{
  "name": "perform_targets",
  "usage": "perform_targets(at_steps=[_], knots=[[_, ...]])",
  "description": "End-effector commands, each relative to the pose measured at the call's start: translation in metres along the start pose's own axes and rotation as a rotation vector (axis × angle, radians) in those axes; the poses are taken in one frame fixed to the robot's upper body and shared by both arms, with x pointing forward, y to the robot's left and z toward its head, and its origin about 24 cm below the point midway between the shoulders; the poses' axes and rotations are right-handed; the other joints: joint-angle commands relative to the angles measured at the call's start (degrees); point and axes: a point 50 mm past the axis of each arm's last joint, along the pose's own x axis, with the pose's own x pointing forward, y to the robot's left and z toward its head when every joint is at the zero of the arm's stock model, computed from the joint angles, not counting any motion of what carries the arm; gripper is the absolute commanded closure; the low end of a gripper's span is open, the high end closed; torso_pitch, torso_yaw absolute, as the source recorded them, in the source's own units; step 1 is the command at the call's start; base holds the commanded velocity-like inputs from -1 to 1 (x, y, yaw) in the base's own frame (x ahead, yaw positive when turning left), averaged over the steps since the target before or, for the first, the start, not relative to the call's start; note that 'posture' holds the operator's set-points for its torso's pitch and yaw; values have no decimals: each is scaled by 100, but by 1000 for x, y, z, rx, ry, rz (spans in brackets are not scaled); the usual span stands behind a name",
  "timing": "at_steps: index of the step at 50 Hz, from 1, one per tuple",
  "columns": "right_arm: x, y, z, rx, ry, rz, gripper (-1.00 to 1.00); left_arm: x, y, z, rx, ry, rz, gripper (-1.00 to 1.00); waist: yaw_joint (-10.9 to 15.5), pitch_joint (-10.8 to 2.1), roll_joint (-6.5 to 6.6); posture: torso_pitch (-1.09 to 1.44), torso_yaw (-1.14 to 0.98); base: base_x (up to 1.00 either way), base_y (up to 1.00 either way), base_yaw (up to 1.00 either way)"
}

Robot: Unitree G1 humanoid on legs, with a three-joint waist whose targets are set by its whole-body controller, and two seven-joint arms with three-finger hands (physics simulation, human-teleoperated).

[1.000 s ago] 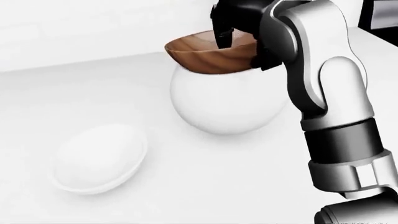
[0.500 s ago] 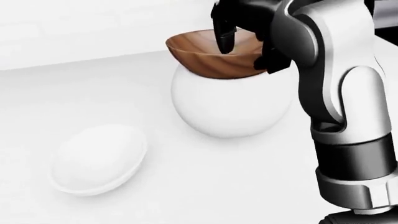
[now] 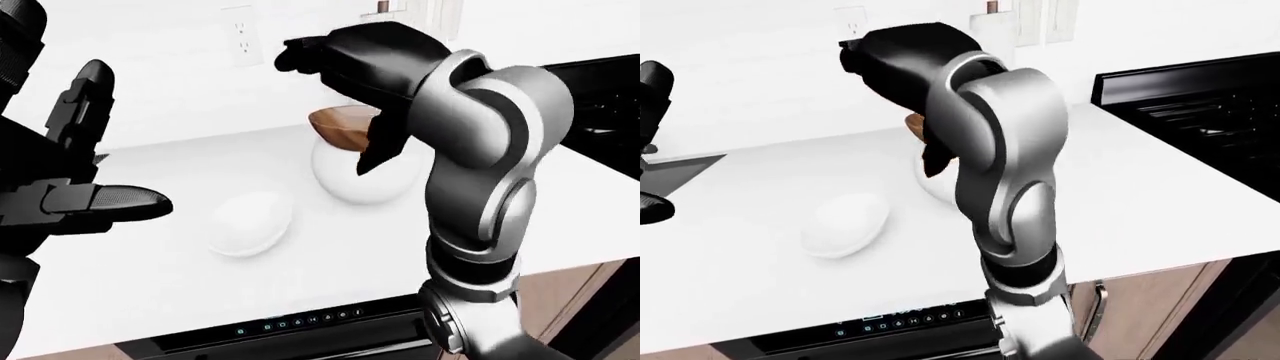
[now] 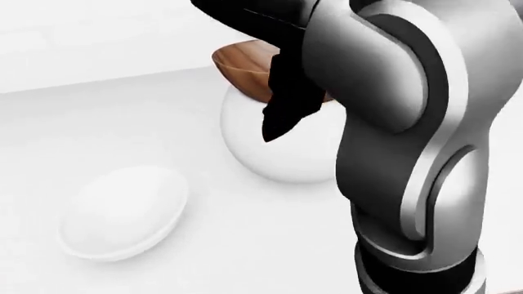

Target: Stack the bowls from largest to smallest.

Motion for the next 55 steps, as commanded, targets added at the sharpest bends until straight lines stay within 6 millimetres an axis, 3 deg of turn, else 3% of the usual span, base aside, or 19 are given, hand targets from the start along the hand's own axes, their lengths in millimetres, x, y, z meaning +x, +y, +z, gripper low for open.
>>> perform_targets(at_steps=[1, 8, 13, 18, 22, 24, 29, 34, 55], knots=[[-3, -4, 10, 3, -13, -31, -51, -1, 1, 11, -4, -56, 3, -100, 6, -31, 31, -38, 0, 0, 0, 0], [6, 28, 44, 45, -97, 28, -49, -2, 5, 14, -6, -62, 13, -100, 14, -43, 86, -38, 0, 0, 0, 0], [15, 44, 56, 69, -134, 88, -55, -3, 6, 16, -8, -64, 15, -100, 32, -63, 121, -38, 0, 0, 0, 0], [27, 52, 57, 69, -146, 150, -69, -3, 9, 18, -6, -66, 18, -100, 38, -81, 141, -38, 0, 0, 0, 0], [35, 49, 58, 85, -146, 203, -76, -3, 10, 17, -7, -65, 20, -100, 45, -92, 153, -38, 0, 0, 0, 0], [39, 46, 58, 96, -148, 229, -91, -2, 11, 16, -8, -65, 21, -100, 48, -92, 155, -38, 0, 0, 0, 0], [49, 48, 58, 122, -155, 253, -99, -2, 12, 16, -7, -66, 20, -100, 45, -97, 163, -38, 0, 0, 0, 0], [61, 67, 58, 129, -157, 276, -100, -2, 13, 12, -7, -63, 21, -100, 49, -107, 172, -38, 0, 0, 0, 0], [101, 99, 81, 171, -202, 395, -100, -5, 23, 9, -9, -58, 34, -100, 63, -137, 228, -38, 0, 0, 0, 0]])
